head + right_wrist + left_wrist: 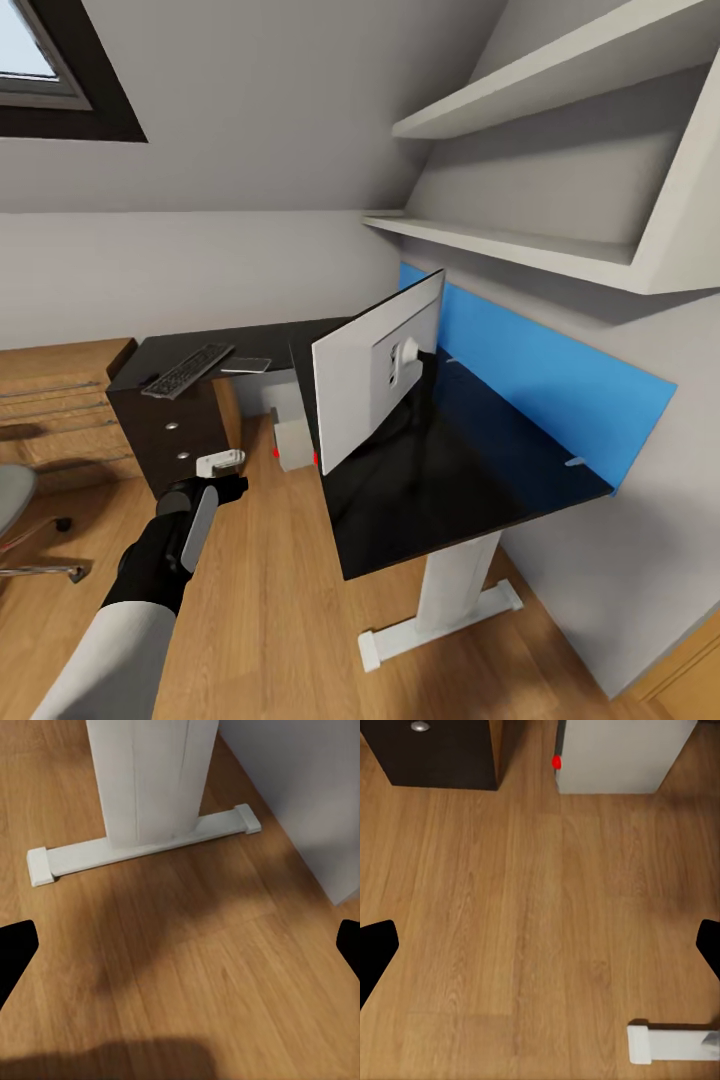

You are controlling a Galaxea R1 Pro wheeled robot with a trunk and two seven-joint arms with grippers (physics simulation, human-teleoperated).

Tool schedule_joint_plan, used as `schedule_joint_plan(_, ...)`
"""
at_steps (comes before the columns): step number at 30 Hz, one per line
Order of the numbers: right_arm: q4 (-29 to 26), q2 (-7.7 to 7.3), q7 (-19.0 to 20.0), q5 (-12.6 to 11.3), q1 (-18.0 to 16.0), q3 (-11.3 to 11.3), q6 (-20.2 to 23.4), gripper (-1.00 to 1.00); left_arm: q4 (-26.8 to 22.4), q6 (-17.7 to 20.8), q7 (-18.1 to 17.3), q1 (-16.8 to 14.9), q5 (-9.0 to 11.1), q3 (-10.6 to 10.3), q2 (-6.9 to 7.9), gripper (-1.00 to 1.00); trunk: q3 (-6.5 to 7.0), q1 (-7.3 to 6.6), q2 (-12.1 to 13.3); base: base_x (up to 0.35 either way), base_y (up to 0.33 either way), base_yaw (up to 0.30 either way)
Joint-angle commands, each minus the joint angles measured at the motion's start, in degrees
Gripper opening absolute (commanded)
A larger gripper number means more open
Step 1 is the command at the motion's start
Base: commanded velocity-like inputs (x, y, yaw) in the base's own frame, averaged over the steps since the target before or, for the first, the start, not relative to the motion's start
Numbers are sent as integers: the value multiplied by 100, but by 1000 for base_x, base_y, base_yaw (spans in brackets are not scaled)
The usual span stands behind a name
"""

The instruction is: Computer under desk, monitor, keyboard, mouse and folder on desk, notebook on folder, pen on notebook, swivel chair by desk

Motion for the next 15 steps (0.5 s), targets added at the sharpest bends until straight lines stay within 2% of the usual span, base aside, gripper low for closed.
schedule_joint_plan(1, 12, 1, -15, -16, -6, 23, -22, 100, -7, 18, 38, -4, 63, 10, -4, 100, -6, 0, -4, 12, 0, 0)
schedule_joint_plan(4, 12, 2, -15, -16, -6, 23, -22, 100, -7, 21, 41, -4, 64, 12, -6, 100, -6, 0, -4, 8, 0, 0)
schedule_joint_plan(15, 12, -3, -20, -22, -6, 22, -26, 100, -4, 29, 53, -4, 47, 4, 4, 100, 191, -241, 437, 1, 0, 0)
